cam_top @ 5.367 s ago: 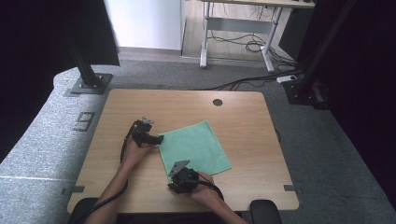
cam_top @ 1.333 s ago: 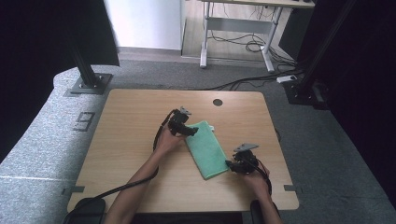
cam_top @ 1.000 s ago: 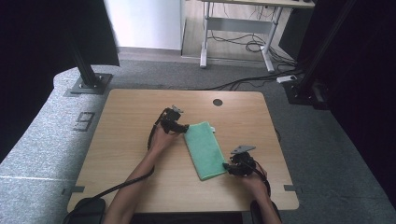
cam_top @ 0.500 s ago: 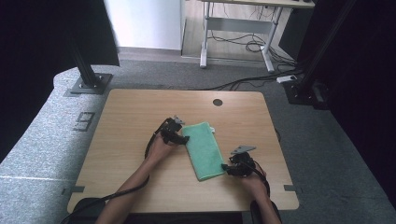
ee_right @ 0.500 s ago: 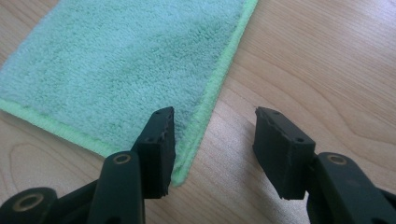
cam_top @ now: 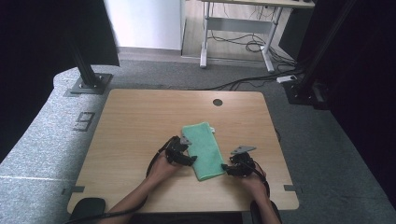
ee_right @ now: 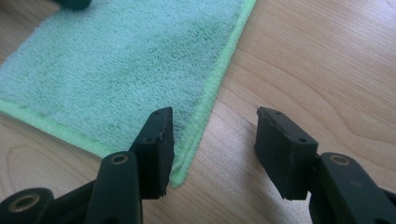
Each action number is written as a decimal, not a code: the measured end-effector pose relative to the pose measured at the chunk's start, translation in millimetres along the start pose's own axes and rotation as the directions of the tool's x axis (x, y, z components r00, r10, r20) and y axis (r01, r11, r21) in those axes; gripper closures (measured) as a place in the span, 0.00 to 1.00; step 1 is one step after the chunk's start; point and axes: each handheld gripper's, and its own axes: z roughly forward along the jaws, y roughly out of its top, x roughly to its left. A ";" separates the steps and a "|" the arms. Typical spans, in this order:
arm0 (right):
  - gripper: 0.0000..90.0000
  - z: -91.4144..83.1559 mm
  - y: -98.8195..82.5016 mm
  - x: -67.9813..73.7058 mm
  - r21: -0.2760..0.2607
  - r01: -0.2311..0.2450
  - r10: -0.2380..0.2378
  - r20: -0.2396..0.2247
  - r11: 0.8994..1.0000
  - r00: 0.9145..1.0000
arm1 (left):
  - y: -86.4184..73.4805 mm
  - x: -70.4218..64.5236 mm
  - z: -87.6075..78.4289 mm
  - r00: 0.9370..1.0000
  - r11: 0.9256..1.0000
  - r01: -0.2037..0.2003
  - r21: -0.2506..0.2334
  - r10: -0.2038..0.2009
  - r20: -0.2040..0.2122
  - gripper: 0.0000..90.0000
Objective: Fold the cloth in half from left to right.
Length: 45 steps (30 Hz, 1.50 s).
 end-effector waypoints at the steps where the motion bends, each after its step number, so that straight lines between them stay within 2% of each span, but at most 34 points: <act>1: 0.51 0.0 -0.1 0.0 -0.001 0.000 0.000 0.001 1.000 1.000 | -1.2 -3.4 -1.1 1.000 1.000 -0.007 0.002 0.007 0.003 0.24; 6: 0.51 -0.1 -0.3 0.5 -0.002 -0.004 0.004 0.004 1.000 1.000 | -9.6 -23.0 -7.4 0.999 1.000 -0.012 0.010 0.012 0.029 0.24; 10: 0.51 -0.3 -0.5 0.9 -0.001 -0.008 0.008 0.007 1.000 1.000 | -15.1 -29.5 -9.6 0.999 1.000 -0.005 0.012 0.004 0.048 0.23; 12: 0.50 -0.3 -0.4 1.4 0.001 -0.014 0.014 0.013 1.000 1.000 | -17.3 -30.4 -10.0 0.999 1.000 -0.004 0.006 0.003 0.044 0.23; 22: 0.38 7.3 4.9 15.4 -0.002 -0.010 0.010 0.022 1.000 1.000 | -30.0 -9.6 -20.7 1.000 1.000 0.022 0.008 -0.022 0.011 0.23; 24: 0.36 10.6 7.6 19.7 -0.006 -0.003 0.003 0.022 1.000 1.000 | -33.1 -5.3 -23.3 1.000 1.000 0.016 0.012 -0.016 -0.013 0.24; 28: 0.32 18.2 14.1 25.8 -0.013 -0.006 0.006 0.028 1.000 1.000 | -40.5 12.9 -30.1 0.998 0.998 0.053 0.015 -0.053 -0.036 0.23; 32: 0.32 25.3 21.2 31.8 -0.018 -0.003 0.003 0.033 1.000 0.999 | -44.2 26.3 -33.3 0.994 0.995 0.096 0.005 -0.095 -0.062 0.23; 35: 0.32 30.5 26.8 36.7 -0.023 0.009 -0.008 0.038 1.000 0.999 | -43.6 28.7 -35.7 0.992 0.992 0.124 -0.035 -0.125 -0.027 0.23; 38: 0.30 35.6 31.0 38.5 -0.029 0.009 -0.008 0.034 1.000 0.999 | -39.7 24.4 -38.0 0.994 0.994 0.101 -0.052 -0.102 -0.026 0.22; 40: 0.29 38.9 33.7 38.6 -0.031 0.002 -0.001 0.026 1.000 1.000 | -38.5 22.7 -37.3 0.996 0.996 0.085 -0.041 -0.086 -0.029 0.22; 42: 0.28 41.8 36.5 38.8 -0.032 0.002 -0.001 0.025 0.999 1.000 | -39.5 23.2 -34.7 0.996 0.998 0.068 -0.018 -0.069 -0.054 0.21; 45: 0.28 46.1 41.3 39.5 -0.031 0.006 -0.005 0.026 0.999 1.000 | -42.2 29.2 -33.6 0.995 0.997 0.083 -0.005 -0.083 -0.058 0.21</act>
